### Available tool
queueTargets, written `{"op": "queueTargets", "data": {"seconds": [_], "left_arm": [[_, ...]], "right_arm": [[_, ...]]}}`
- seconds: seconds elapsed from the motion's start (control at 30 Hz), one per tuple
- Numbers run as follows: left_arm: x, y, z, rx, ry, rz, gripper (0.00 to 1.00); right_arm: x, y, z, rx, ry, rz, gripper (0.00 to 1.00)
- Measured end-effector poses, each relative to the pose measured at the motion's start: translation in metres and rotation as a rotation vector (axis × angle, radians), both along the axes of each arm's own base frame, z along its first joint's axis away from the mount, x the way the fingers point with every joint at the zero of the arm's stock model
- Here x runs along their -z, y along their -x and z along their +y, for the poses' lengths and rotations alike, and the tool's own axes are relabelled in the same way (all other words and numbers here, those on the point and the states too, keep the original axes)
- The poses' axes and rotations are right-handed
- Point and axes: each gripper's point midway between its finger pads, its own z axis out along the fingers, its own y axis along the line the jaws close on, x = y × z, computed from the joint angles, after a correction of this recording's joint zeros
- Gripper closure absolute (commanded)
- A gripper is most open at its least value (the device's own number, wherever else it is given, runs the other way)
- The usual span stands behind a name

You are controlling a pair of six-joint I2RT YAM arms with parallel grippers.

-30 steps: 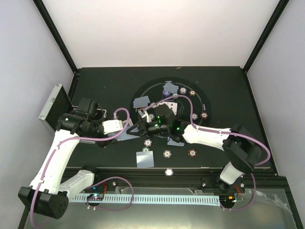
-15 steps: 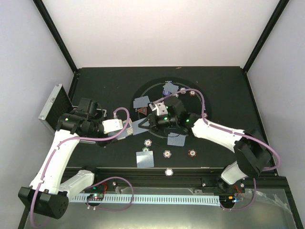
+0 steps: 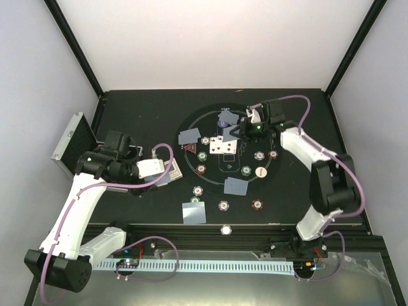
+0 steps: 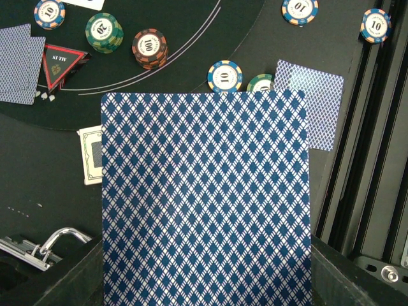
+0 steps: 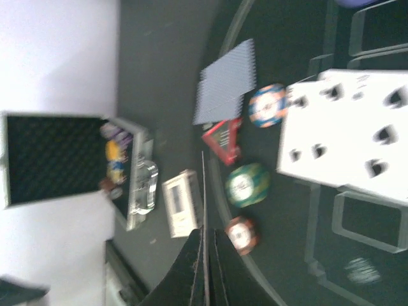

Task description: Distribute texas hold em gaming equipment

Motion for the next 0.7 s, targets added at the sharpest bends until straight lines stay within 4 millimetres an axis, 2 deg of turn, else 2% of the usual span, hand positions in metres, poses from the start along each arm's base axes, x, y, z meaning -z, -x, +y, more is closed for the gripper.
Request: {"op": "queueTargets", "data": {"seconds": [0.1, 0.17, 0.27, 0.37, 0.5, 0.7], "left_arm": [[0.0, 0.0, 0.0, -0.002, 0.0, 0.003, 0.98], [0.0, 0.0, 0.0, -0.005, 0.001, 0.005, 0.98], [0.001, -0.001, 0.0, -0.006, 0.0, 0.009, 0.98], [0.002, -0.002, 0.0, -0.007, -0.003, 0.012, 0.98], [0.003, -0.003, 0.0, -0.009, -0.006, 0.01, 0.99], [0.004, -0.004, 0.0, -0.009, -0.007, 0.015, 0.98]], "right_arm": [[0.037, -0.031, -0.019, 0.026, 0.105, 0.044, 0.99], [0.064, -0.042, -0.028, 0.029, 0.163, 0.086, 0.99], [0.104, -0.048, -0.039, 0.019, 0.242, 0.158, 0.99], [0.129, -0.047, -0.046, 0.004, 0.31, 0.209, 0.99], [0.136, -0.049, -0.052, -0.011, 0.367, 0.21, 0.95], [0.133, -0.059, -0.062, -0.012, 0.432, 0.172, 0.73]]}}
